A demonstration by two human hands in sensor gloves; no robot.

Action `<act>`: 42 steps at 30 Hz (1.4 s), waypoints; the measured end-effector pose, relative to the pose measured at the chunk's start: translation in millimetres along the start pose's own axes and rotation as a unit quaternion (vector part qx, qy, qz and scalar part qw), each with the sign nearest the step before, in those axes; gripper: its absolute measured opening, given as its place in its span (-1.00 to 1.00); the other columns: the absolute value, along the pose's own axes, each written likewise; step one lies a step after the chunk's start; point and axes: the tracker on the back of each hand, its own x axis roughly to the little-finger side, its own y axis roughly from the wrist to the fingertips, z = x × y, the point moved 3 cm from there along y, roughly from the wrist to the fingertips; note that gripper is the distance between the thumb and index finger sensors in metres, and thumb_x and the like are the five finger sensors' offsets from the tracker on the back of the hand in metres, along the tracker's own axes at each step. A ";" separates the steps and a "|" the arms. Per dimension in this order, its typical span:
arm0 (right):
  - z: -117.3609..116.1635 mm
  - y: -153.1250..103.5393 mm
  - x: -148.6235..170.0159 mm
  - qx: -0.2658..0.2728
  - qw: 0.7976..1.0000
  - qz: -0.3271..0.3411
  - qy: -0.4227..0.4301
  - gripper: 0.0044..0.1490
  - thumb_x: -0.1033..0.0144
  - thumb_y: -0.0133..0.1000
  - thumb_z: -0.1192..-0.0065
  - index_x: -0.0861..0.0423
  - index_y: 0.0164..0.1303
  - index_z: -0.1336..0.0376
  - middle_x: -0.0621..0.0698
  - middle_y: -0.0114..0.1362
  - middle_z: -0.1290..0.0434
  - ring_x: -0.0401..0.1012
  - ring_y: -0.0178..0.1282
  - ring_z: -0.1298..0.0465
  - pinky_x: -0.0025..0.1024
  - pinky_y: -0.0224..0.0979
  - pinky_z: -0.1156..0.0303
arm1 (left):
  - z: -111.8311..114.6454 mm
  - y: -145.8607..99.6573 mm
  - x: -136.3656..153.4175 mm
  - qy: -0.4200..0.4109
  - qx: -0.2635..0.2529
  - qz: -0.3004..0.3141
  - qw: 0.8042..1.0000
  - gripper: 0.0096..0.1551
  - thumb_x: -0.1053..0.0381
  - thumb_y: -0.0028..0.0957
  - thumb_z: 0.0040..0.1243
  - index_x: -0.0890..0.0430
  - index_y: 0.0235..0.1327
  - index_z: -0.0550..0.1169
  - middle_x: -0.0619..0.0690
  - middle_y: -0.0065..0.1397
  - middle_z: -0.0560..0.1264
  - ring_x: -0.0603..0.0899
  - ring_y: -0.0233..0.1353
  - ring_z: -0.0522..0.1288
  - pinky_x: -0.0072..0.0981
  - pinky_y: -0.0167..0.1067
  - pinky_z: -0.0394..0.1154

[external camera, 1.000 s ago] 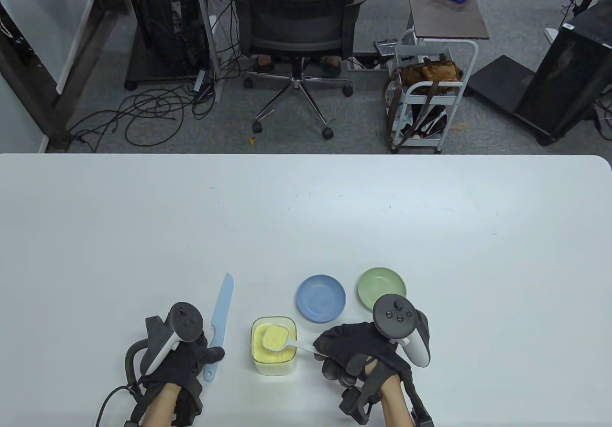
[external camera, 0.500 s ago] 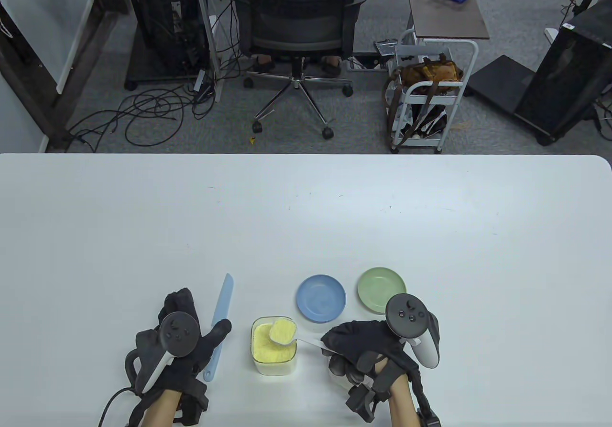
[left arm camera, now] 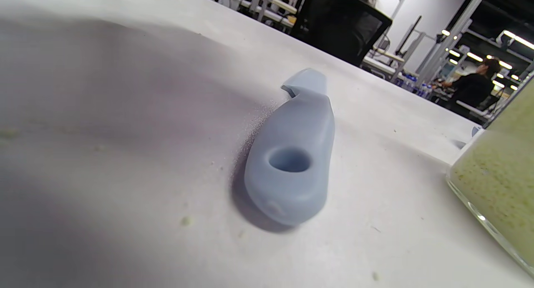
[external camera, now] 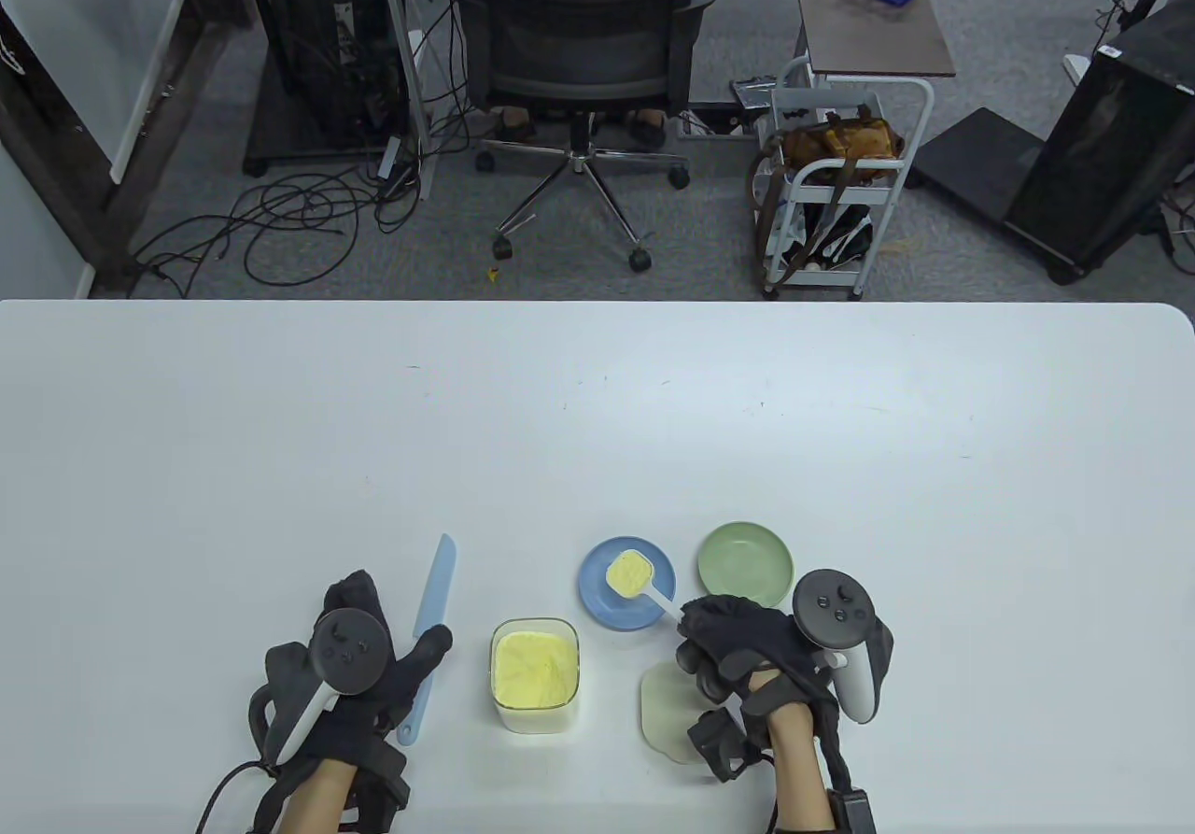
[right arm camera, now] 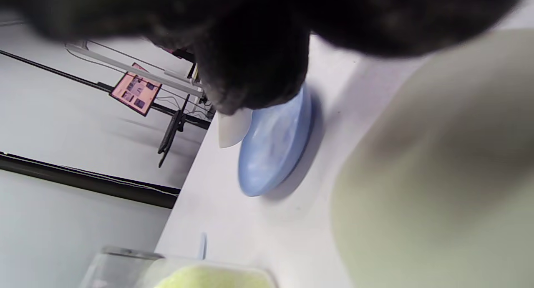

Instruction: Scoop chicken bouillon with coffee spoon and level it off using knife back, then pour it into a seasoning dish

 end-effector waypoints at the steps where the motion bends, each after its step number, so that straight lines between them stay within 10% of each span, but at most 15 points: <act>1: -0.4 0.7 0.7 0.005 1.000 -0.001 -0.007 -0.51 0.38 -0.02 -0.29 0.43 -0.04 -0.34 0.33 -0.28 -0.56 -0.41 -0.71 -0.58 -0.27 -0.41 -0.58 | 0.0 0.0 -0.1 -0.001 0.001 0.001 1.000 0.36 -0.64 -0.14 -0.19 0.20 0.54 -0.31 0.36 0.68 -0.16 0.45 0.67 -0.01 0.35 0.46 0.09; 29: 0.4 -15.8 -31.2 0.097 0.980 0.067 -0.162 -0.41 0.66 -0.11 -0.32 0.14 0.18 -0.30 0.33 0.08 -0.39 -0.12 -0.42 -0.51 0.09 0.08 -0.39 | 1.3 0.2 0.2 -0.013 -0.003 0.009 1.000 0.35 -0.63 -0.13 -0.20 0.22 0.53 -0.31 0.36 0.68 -0.13 0.44 0.67 0.01 0.32 0.45 0.13; 42: 9.1 -21.5 -19.2 -0.059 0.997 0.031 -0.029 -0.52 0.37 -0.02 -0.30 0.46 -0.10 -0.40 0.27 -0.42 -0.60 -0.37 -0.85 -0.54 -0.20 -0.40 -0.61 | 1.7 -1.2 -5.4 -0.045 -0.008 0.042 0.998 0.35 -0.64 -0.15 -0.20 0.19 0.54 -0.29 0.34 0.68 -0.13 0.43 0.67 0.02 0.32 0.45 0.13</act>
